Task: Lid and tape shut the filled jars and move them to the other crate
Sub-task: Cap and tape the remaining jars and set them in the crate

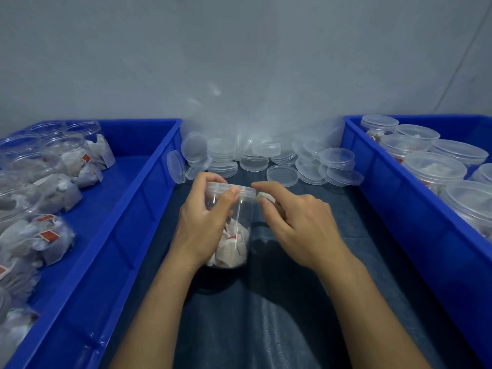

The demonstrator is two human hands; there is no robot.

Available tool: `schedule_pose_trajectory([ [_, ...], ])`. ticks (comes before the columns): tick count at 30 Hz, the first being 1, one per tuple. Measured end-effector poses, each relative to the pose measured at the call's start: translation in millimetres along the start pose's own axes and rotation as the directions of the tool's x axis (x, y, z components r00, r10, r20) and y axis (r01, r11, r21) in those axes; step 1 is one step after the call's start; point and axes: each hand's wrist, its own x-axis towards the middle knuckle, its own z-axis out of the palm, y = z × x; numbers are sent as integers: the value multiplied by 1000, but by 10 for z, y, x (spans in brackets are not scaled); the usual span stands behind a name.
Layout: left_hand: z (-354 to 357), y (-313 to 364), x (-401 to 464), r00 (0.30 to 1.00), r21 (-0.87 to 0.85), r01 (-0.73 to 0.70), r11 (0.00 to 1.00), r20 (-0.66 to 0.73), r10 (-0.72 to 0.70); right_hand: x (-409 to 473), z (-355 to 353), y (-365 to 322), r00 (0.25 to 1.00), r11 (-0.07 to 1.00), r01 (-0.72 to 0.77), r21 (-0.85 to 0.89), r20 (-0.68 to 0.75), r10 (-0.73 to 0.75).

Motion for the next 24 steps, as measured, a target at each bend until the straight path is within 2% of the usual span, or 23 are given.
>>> schedule_pose_trajectory([
  [14,-34,-22,11,994,-108,4,994,110,8,0,-7,-23,998,998,-55,20,-16,55],
  [18,-15,-41,-13,998,67,-18,998,57,14,-16,-6,-43,998,998,-44,35,-40,45],
  [21,-6,-34,-29,991,214,-98,972,-65,114,-12,3,-66,997,999,-30,19,-66,31],
  [24,37,-7,-51,984,286,-120,951,-92,152,-20,19,-106,992,1000,-2,-15,-130,0],
])
